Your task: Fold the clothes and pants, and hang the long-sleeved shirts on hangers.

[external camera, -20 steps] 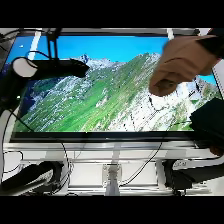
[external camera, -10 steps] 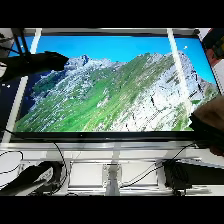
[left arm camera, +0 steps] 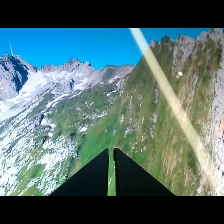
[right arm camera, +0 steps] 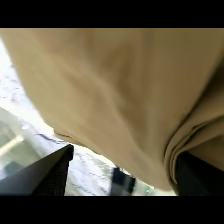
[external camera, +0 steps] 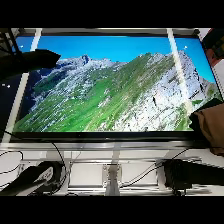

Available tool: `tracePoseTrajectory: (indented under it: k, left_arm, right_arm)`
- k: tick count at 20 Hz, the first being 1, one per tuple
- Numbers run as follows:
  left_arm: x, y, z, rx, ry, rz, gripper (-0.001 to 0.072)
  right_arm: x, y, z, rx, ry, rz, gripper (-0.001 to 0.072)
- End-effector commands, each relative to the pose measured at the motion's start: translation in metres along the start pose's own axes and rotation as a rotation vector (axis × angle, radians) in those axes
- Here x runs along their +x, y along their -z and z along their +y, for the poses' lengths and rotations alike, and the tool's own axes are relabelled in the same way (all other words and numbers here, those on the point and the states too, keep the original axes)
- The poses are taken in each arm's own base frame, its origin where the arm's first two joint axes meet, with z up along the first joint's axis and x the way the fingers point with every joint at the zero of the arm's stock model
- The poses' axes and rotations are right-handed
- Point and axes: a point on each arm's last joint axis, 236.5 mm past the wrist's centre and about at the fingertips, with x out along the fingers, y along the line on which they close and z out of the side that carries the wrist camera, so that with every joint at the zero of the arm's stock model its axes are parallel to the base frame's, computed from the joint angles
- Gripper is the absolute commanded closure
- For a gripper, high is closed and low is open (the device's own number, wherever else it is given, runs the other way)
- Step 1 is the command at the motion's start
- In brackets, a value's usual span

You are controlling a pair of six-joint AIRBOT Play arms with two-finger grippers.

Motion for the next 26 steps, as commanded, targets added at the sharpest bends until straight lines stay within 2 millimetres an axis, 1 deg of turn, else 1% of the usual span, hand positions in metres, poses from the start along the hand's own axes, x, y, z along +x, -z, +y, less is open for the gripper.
tracePoseTrajectory:
  k: [1,2,3,4,5,6,7,8,9,10,11,12,13,14,15,16,17,18,19,20,21,22,23,24,25,26]
  left_arm:
    - [-0.001,-0.001,0.001,0.000,-0.004,-0.004,0.0634]
    - [-0.001,-0.001,0.001,-0.001,-0.003,-0.004,0.0634]
    - [-0.001,-0.001,0.001,-0.001,-0.004,-0.004,0.0633]
    - [-0.001,-0.001,0.001,-0.001,-0.003,-0.003,0.0633]
    - [-0.001,-0.001,0.001,-0.001,-0.003,-0.003,0.0634]
    - [-0.001,-0.001,0.001,-0.001,-0.003,-0.003,0.0633]
    - [-0.001,-0.001,0.001,-0.001,-0.003,-0.003,0.0633]
    - [-0.001,-0.001,0.001,-0.001,-0.003,-0.003,0.0633]
    - [-0.001,-0.001,0.001,-0.001,-0.003,-0.003,0.0633]
    - [-0.001,-0.001,0.001,-0.001,-0.003,-0.003,0.0633]
    - [-0.001,-0.001,0.001,-0.001,-0.003,-0.003,0.0633]
    - [-0.001,-0.001,0.001,-0.001,-0.003,-0.004,0.0633]
    - [-0.001,-0.001,0.001,-0.001,-0.003,-0.004,0.0633]
    - [-0.001,-0.001,0.001,-0.001,-0.003,-0.004,0.0634]
    - [-0.001,-0.001,0.001,-0.001,-0.003,-0.004,0.0633]
    - [-0.001,-0.001,0.001,-0.001,-0.003,-0.004,0.0633]
    - [-0.001,-0.001,0.001,-0.001,-0.003,-0.004,0.0634]
    - [-0.001,-0.001,0.001,-0.001,-0.003,-0.004,0.0633]
    - [-0.001,-0.001,0.001,-0.001,-0.003,-0.003,0.0633]
    - [-0.001,-0.001,0.001,-0.001,-0.003,-0.003,0.0633]
    - [-0.001,-0.001,0.001,-0.001,-0.003,-0.003,0.0634]
    - [-0.001,-0.001,0.001,-0.001,-0.003,-0.004,0.0633]
    - [-0.001,-0.001,0.001,-0.001,-0.003,-0.004,0.0633]
    - [-0.001,-0.001,0.001,-0.001,-0.003,-0.003,0.0633]
    - [-0.001,-0.001,0.001,-0.001,-0.003,-0.004,0.0633]
    - [-0.001,-0.001,0.001,-0.001,-0.003,-0.004,0.0633]
  right_arm:
    - [-0.004,-0.019,0.033,0.005,-0.164,-0.084,0.0058]
    - [-0.008,-0.025,0.049,-0.006,-0.231,-0.110,0.0206]
    - [-0.014,-0.032,0.064,-0.016,-0.294,-0.141,0.0382]
    - [-0.021,-0.034,0.086,-0.048,-0.376,-0.159,0.0631]
    - [-0.027,-0.034,0.104,-0.088,-0.436,-0.169,0.0703]
    - [-0.030,-0.030,0.115,-0.122,-0.443,-0.156,0.0704]
    - [-0.029,-0.023,0.117,-0.155,-0.400,-0.133,0.0704]
    - [-0.028,-0.020,0.113,-0.180,-0.337,-0.124,0.0705]
    - [-0.029,-0.021,0.109,-0.200,-0.266,-0.131,0.0705]
    - [-0.033,-0.024,0.113,-0.226,-0.224,-0.150,0.0706]
    - [-0.038,-0.024,0.127,-0.265,-0.217,-0.168,0.0707]
    - [-0.041,-0.025,0.146,-0.317,-0.218,-0.193,0.0707]
    - [-0.043,-0.023,0.173,-0.388,-0.228,-0.218,0.0707]
    - [-0.044,-0.016,0.209,-0.474,-0.258,-0.239,0.0707]
    - [-0.042,-0.001,0.247,-0.578,-0.300,-0.242,0.0707]
    - [-0.039,0.022,0.288,-0.696,-0.339,-0.235,0.0707]
    - [-0.034,0.050,0.323,-0.809,-0.368,-0.221,0.0707]
    - [-0.029,0.083,0.356,-0.929,-0.399,-0.210,0.0707]
    - [-0.021,0.121,0.385,-1.027,-0.431,-0.192,0.0707]
    - [-0.013,0.160,0.405,-1.133,-0.447,-0.165,0.0706]
    - [-0.004,0.197,0.417,-1.219,-0.451,-0.124,0.0706]
    - [0.005,0.232,0.422,-1.292,-0.446,-0.073,0.0705]
    - [0.015,0.269,0.422,-1.367,-0.436,-0.013,0.0705]
    - [0.027,0.298,0.416,-1.435,-0.398,0.045,0.0705]
    - [0.038,0.316,0.408,-1.491,-0.343,0.086,0.0705]
    - [0.050,0.326,0.397,-1.552,-0.267,0.107,0.0705]
